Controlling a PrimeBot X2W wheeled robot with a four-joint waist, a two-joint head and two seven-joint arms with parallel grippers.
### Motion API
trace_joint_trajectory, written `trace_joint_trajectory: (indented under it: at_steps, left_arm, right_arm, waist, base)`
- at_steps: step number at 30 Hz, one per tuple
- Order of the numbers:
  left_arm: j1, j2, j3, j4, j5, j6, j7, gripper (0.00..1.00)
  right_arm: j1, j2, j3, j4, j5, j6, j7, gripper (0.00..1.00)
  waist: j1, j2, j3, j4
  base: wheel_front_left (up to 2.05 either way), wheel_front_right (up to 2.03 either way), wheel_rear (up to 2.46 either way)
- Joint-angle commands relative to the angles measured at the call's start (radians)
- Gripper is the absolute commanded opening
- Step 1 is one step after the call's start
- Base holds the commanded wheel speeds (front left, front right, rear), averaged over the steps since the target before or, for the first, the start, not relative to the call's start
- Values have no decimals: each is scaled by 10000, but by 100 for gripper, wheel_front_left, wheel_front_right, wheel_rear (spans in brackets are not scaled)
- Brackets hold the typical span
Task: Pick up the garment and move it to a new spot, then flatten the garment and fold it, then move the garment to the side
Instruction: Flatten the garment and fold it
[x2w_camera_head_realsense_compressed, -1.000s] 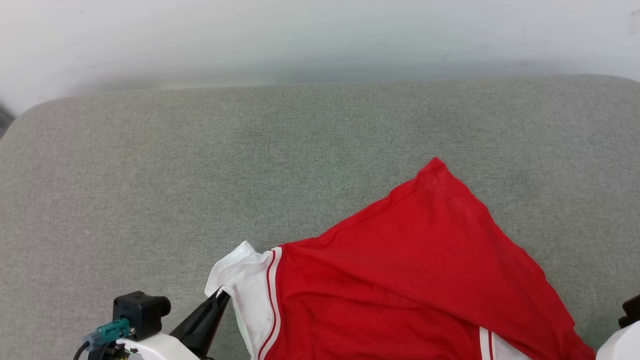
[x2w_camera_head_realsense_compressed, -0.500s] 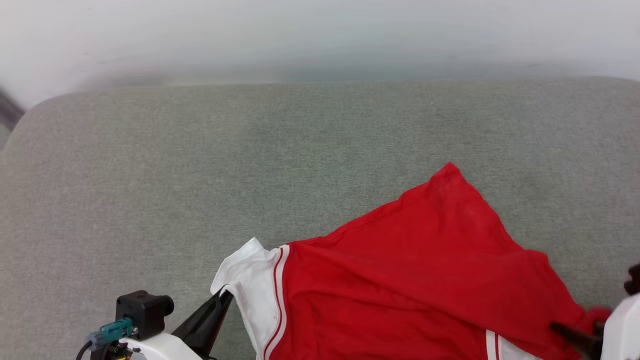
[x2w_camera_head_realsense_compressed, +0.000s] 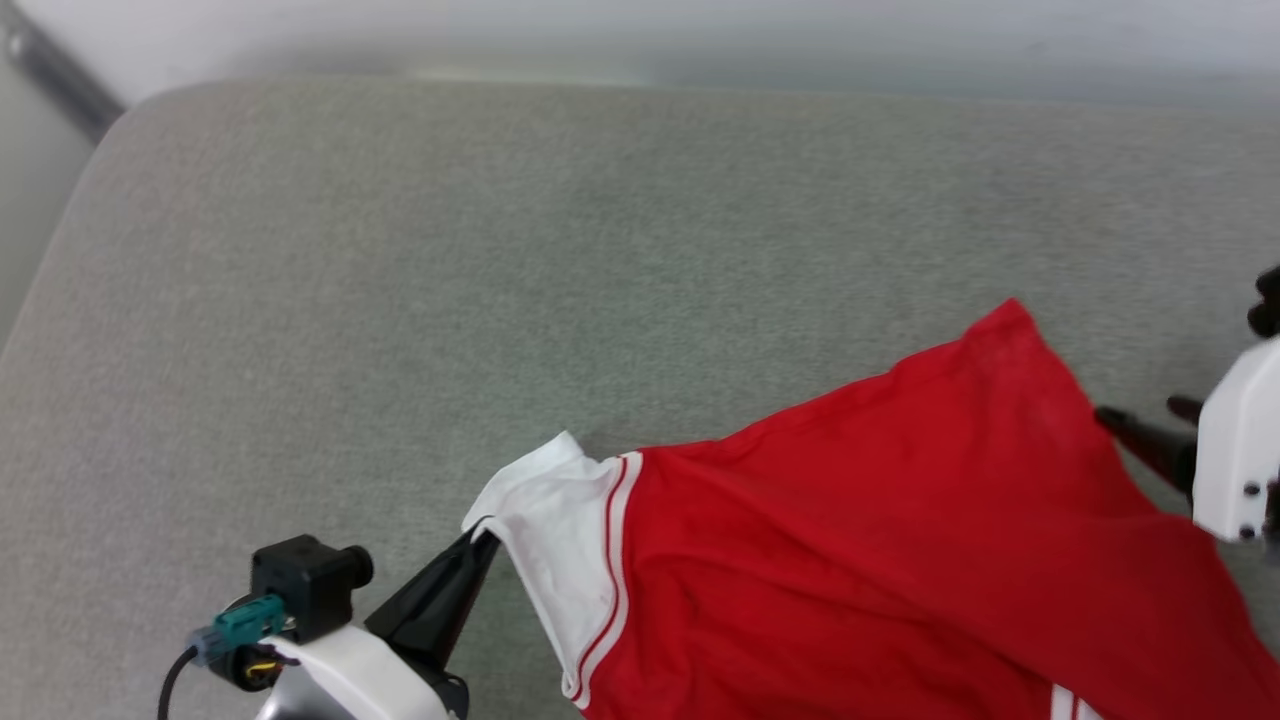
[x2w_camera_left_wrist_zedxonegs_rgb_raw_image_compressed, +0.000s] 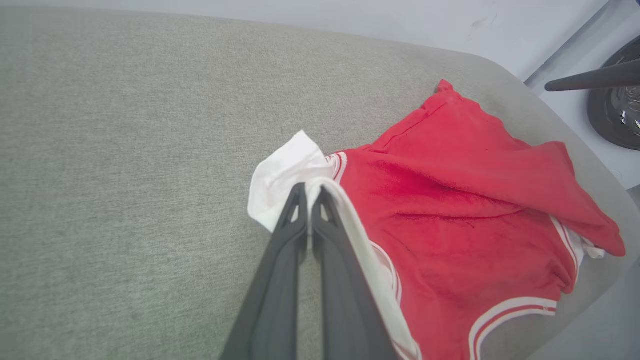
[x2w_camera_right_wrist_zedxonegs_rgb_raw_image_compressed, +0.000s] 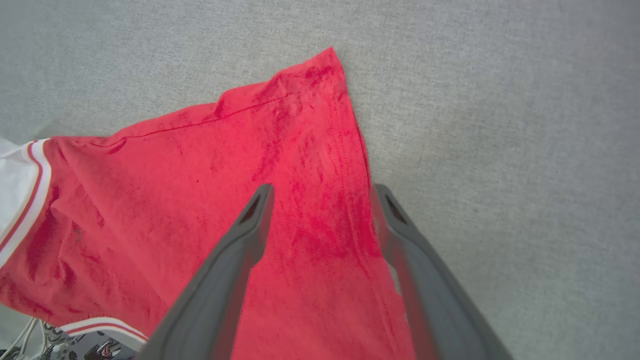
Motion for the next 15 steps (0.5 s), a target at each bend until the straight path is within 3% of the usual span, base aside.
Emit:
trace_joint_trajectory:
  at_steps: [1, 15]
  left_arm:
    - [-228, -133, -81, -36, 43, -92, 24, 0]
    - [-1376, -918, -715, 167, 558, -621, -71, 0]
  right_arm:
    - [-527, 9, 23, 367, -284, -4, 127, 100]
    - [-2800, -247, 638, 3194, -1678, -4, 71, 100]
  waist:
    - [0, 0, 515, 538]
    - [0, 0, 1751, 1891]
  base:
    - [0, 0, 0]
    - [0, 0, 0]
